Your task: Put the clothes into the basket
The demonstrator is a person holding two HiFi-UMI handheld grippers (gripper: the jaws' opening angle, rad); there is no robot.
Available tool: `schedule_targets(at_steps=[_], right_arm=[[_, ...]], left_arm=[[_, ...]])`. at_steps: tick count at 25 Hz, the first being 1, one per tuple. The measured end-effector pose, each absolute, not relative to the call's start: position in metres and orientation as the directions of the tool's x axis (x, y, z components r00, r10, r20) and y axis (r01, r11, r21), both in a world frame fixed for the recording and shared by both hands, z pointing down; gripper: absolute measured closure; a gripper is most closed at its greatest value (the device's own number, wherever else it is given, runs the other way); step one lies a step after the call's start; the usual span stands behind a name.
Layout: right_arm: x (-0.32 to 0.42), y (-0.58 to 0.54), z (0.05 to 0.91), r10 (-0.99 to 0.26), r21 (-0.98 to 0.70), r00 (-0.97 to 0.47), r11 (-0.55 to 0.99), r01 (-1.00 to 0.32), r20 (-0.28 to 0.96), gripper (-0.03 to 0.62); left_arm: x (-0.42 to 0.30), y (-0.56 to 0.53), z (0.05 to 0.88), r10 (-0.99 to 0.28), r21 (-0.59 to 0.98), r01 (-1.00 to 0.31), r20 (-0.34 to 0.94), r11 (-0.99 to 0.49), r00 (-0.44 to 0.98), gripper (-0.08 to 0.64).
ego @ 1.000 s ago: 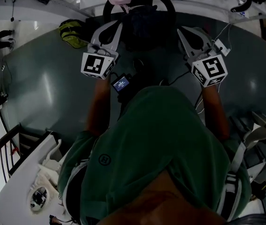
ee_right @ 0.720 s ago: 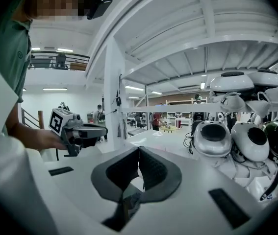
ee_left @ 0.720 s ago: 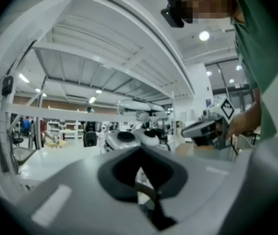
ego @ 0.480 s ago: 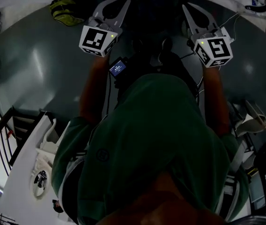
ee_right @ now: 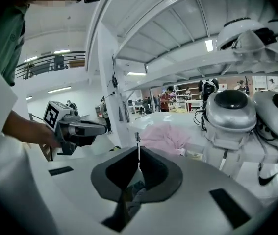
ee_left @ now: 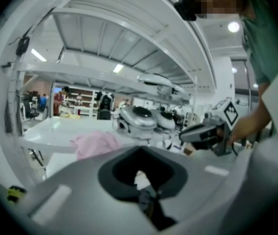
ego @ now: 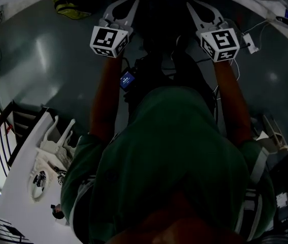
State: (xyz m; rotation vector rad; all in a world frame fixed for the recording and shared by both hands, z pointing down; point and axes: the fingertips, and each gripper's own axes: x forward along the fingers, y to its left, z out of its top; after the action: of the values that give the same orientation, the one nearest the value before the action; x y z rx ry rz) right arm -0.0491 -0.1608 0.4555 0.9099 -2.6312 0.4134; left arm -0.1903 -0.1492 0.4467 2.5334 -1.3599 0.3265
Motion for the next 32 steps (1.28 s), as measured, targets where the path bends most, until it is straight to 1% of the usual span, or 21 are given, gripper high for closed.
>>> schedule_targets(at_steps=[5, 9, 13, 14, 16, 22, 27, 32], right_arm=[[-0.051, -0.184, 0.514, -0.501, -0.191, -0.752, 0.763, -0.617, 0.429, 0.586], [-0.054, -0.202, 0.575, -0.484, -0.211, -0.738, 0.750, -0.627, 0.470, 0.586], [-0.063, -0.216, 0.636, -0.463, -0.231, -0.728, 0.740, -0.632, 0.506, 0.584], [-0.067, -0.218, 0.652, -0.453, -0.240, -0.727, 0.738, -0.631, 0.516, 0.568], [-0.073, -0.222, 0.686, -0.429, -0.266, -0.724, 0.729, -0.630, 0.540, 0.464], [-0.089, -0.226, 0.787, -0.370, -0.298, -0.694, 0.706, -0.642, 0.618, 0.382], [-0.098, -0.224, 0.862, -0.314, -0.299, -0.661, 0.705, -0.643, 0.681, 0.356], [-0.104, -0.224, 0.911, -0.282, -0.297, -0.640, 0.707, -0.642, 0.715, 0.356]], left_arm=[[-0.184, -0.168, 0.504, -0.798, 0.197, -0.865, 0.334, -0.461, 0.502, 0.557], [-0.182, -0.180, 0.569, -0.791, 0.254, -0.878, 0.384, -0.405, 0.476, 0.557], [-0.190, -0.187, 0.643, -0.782, 0.306, -0.893, 0.442, -0.330, 0.440, 0.510], [-0.192, -0.189, 0.662, -0.780, 0.317, -0.897, 0.456, -0.308, 0.429, 0.494], [-0.196, -0.192, 0.699, -0.773, 0.335, -0.903, 0.486, -0.267, 0.409, 0.464], [-0.195, -0.199, 0.794, -0.737, 0.338, -0.917, 0.562, -0.209, 0.376, 0.399], [-0.188, -0.200, 0.863, -0.688, 0.328, -0.922, 0.622, -0.204, 0.374, 0.343], [-0.183, -0.199, 0.911, -0.653, 0.315, -0.928, 0.663, -0.200, 0.366, 0.327]])
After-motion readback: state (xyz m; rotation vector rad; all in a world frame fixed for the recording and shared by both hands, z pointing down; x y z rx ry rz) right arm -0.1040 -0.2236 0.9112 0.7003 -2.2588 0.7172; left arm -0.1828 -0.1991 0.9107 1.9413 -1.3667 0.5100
